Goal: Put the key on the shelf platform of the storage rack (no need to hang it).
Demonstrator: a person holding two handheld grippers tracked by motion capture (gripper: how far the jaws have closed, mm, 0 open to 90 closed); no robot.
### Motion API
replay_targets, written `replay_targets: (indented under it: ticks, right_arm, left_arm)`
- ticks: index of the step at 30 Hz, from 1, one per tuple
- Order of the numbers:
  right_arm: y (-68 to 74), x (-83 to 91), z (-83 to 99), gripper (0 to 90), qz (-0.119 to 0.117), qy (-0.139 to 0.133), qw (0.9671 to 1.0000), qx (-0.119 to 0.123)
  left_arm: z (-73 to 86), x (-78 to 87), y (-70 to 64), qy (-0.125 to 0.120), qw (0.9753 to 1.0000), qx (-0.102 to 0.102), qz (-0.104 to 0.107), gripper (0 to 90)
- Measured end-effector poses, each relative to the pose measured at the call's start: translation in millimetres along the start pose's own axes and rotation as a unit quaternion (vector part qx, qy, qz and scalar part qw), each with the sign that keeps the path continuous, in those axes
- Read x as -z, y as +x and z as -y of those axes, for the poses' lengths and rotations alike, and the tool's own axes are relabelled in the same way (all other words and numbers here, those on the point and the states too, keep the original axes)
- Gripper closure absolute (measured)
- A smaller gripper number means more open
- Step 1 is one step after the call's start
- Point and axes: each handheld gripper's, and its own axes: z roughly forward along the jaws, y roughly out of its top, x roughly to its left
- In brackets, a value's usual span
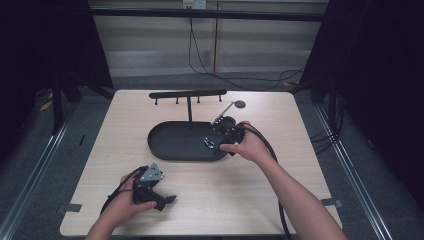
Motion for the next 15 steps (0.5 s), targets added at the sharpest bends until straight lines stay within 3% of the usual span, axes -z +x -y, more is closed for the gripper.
replay_targets:
  ticks: [15]
  right_arm:
    - [-4.5,15.5,16.7,28.2,0.009,-0.004,1.0,0.001]
  left_arm:
    - [0.0,0.2,0.2,0.002,1.0,-0.002,-0.001,0.1]
